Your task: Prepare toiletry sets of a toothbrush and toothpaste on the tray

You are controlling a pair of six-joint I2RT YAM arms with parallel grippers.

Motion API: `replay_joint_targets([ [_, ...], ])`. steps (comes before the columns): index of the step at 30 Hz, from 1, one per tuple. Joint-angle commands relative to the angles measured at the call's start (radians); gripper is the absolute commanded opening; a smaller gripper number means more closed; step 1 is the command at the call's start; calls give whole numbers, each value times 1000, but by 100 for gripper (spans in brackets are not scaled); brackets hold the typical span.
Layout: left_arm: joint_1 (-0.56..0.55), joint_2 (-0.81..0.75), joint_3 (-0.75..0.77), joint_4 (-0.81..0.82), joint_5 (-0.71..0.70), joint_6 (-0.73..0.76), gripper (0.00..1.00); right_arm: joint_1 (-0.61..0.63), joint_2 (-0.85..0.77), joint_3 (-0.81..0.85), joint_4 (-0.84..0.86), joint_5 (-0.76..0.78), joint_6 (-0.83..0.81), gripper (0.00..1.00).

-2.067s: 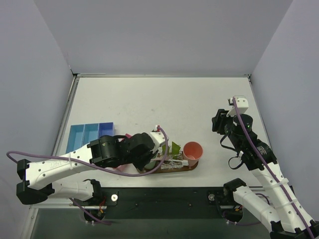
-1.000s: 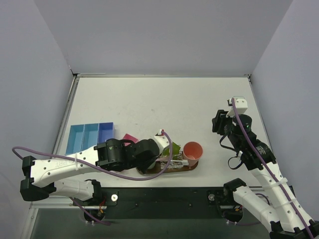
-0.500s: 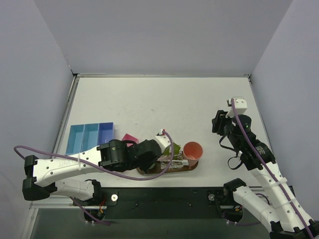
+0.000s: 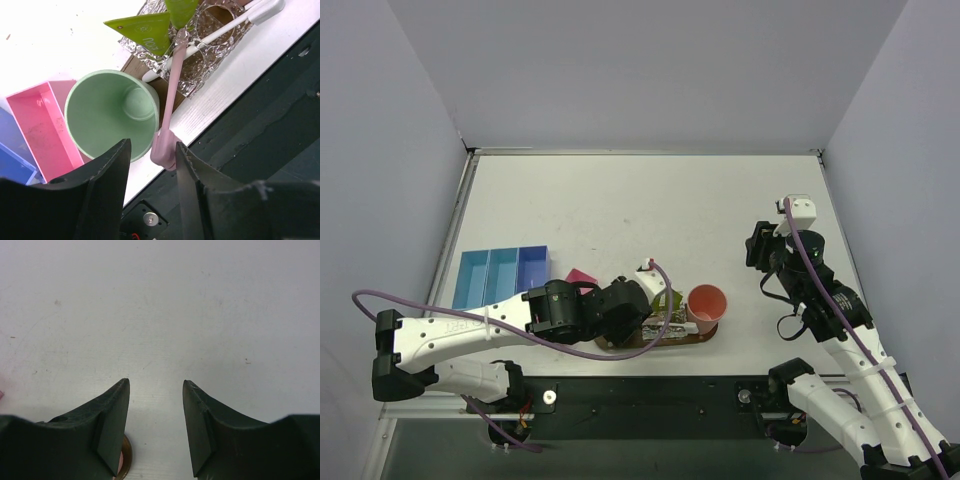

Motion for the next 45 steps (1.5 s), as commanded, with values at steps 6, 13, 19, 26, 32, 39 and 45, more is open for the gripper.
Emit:
replay_joint_targets([
  [6, -1, -16, 8, 31, -75, -19, 67, -5, -12, -7, 30, 14, -1, 42],
  [13, -1, -36, 9, 71, -91, -7, 85, -5, -15, -5, 30, 11, 0, 48],
  [19, -1, -65, 12, 106, -111, 19, 89, -5, -17, -5, 30, 12, -5, 56],
  [26, 5, -146, -8, 235, -65, 97, 92, -5, -21, 1, 26, 5, -2, 60],
  [32, 111, -189, -43, 344, -59, 106, 95, -4, -41, 8, 15, 5, 2, 64],
  [39, 356, -255, -132, 510, 24, 85, 95, -4, -69, 21, -3, 6, 5, 66],
  [45, 576, -332, -192, 588, 9, 60, 96, -5, -109, 28, -16, 17, -8, 66],
])
